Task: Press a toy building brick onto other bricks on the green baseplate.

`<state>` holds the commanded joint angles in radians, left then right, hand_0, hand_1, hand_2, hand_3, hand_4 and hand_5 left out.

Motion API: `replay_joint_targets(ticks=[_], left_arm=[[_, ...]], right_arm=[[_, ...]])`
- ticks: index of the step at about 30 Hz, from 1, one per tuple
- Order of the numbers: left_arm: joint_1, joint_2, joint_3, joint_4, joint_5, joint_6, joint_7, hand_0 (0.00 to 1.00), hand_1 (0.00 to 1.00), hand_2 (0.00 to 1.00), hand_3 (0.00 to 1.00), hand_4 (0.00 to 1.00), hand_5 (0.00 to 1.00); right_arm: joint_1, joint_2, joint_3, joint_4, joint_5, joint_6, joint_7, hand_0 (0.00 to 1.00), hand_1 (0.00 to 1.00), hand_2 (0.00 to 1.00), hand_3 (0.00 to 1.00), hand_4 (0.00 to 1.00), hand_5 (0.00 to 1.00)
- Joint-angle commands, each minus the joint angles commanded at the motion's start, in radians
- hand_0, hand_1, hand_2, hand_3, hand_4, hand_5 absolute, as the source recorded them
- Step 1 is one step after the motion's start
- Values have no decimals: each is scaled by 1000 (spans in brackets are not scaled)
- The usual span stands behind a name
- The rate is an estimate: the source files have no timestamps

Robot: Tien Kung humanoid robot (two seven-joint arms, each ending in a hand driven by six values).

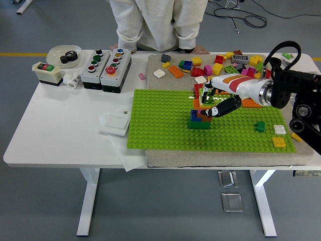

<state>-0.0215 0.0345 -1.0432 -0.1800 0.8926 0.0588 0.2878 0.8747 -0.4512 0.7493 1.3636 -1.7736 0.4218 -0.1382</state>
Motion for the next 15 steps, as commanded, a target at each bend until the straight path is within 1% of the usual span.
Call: replay_joint_targets(ticks=[9, 15], left_arm=[[-2, -1, 1, 0, -2, 0, -1, 866, 845, 845, 641, 724, 645], [-3, -1, 1, 0, -4, 1, -1, 866, 847, 845, 642, 724, 645]], right_arm=[[-27, 26, 23, 1, -20, 1, -17, 663, 656, 708, 568, 781, 533], [-38, 32, 36, 0, -28, -3, -24, 663, 656, 708, 568, 781, 532]])
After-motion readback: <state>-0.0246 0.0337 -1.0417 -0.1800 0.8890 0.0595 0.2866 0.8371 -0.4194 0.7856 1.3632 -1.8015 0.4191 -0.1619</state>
